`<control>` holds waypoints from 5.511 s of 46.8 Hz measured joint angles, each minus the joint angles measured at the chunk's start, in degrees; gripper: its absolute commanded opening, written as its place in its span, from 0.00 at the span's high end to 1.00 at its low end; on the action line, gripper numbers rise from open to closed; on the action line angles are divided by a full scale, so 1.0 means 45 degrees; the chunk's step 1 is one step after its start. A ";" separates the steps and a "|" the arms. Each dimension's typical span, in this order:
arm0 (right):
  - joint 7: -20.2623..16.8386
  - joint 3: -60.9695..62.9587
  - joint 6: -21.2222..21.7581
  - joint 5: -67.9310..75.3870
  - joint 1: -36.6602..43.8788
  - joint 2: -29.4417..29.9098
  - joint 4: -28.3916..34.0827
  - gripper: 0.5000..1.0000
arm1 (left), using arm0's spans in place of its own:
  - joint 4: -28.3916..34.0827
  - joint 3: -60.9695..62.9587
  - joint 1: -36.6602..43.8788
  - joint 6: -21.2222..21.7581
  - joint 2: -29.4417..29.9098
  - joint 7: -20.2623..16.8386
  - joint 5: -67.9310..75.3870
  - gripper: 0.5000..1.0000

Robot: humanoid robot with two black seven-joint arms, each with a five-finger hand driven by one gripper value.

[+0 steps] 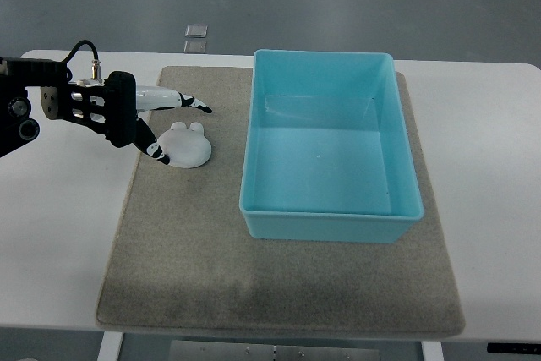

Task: Place white toy into blue box with left hand

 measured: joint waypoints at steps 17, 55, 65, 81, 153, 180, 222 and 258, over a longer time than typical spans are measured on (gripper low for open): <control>0.0000 0.0000 0.0000 0.0000 0.0006 0.0000 0.0000 0.13 | -0.0001 0.0021 0.0104 0.0107 -0.0281 -0.0074 0.0385 0.54; 0.0000 0.0000 0.0000 0.0000 0.0007 0.0000 0.0000 0.13 | -0.0060 -0.0383 -0.0361 0.0194 -0.0131 -0.0076 0.0287 1.00; 0.0000 0.0000 0.0000 0.0000 0.0007 0.0000 0.0000 0.13 | -0.0040 -0.1213 -0.0441 0.0537 -0.0135 -0.0072 0.0211 1.00; 0.0000 -0.0001 0.0000 0.0000 0.0010 0.0000 0.0000 0.13 | -0.0054 -0.1614 -0.1125 0.2481 -0.0934 -0.0057 -0.0302 0.97; 0.0000 0.0000 0.0000 0.0000 0.0005 0.0000 0.0000 0.13 | 0.0097 -0.1482 0.0688 0.2687 -0.4317 -0.0069 -0.0611 0.44; 0.0000 0.0000 0.0000 0.0000 0.0001 0.0000 0.0000 0.13 | 0.0139 -0.1623 0.0810 0.3859 -0.4455 -0.0077 -0.1122 0.02; 0.0001 0.0005 0.0000 0.0000 0.0012 0.0000 0.0000 0.13 | 0.2392 -0.3523 0.0558 0.5502 -0.4396 -0.0036 -1.4576 0.02; -0.0001 -0.0001 0.0000 0.0000 0.0011 0.0000 0.0000 0.13 | 0.6732 -0.3764 0.0387 0.2935 -0.5262 -0.0424 -2.2739 0.02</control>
